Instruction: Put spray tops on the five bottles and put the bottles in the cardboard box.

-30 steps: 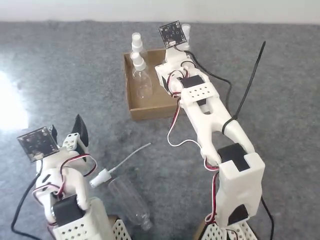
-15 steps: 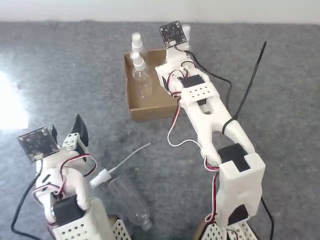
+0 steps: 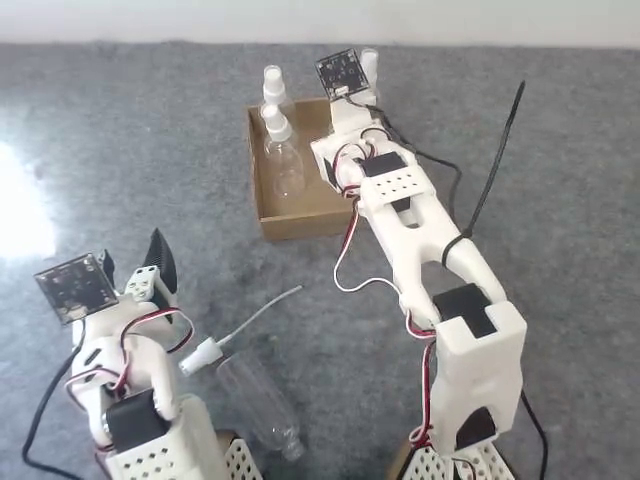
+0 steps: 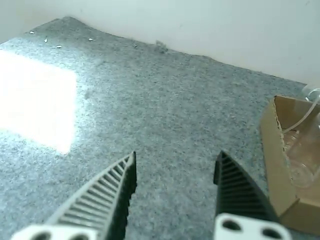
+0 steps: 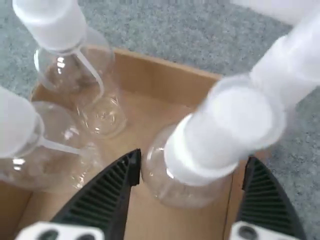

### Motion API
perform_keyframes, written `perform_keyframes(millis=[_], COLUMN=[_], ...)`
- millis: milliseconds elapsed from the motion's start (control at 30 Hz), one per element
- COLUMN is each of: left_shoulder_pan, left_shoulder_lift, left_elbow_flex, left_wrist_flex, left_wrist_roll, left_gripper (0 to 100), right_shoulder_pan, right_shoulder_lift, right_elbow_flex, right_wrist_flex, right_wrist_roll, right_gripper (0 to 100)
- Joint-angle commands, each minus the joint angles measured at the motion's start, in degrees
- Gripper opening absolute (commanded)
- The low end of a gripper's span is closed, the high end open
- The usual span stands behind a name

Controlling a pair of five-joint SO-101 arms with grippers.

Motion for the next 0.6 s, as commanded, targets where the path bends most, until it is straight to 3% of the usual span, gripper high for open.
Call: perform_keyframes(millis=[0, 567], left_shoulder_pan=[-0.2, -0.2], left_shoulder_lift=[-1.3, -1.3], left_elbow_flex=[-0.5, -0.5], left_wrist_flex=[-1.6, -1.6], left_wrist_roll=[-0.1, -0.1], left_gripper=[24, 24], right_shoulder_pan=[-0.3, -0.5], right_shoulder_lift=[-2.1, -4.6], right_elbow_flex=[-1.8, -1.8], right_wrist_flex=[0.3, 4.4], right_wrist_roll=[0.4, 0.3], right_gripper=[28.6, 28.6])
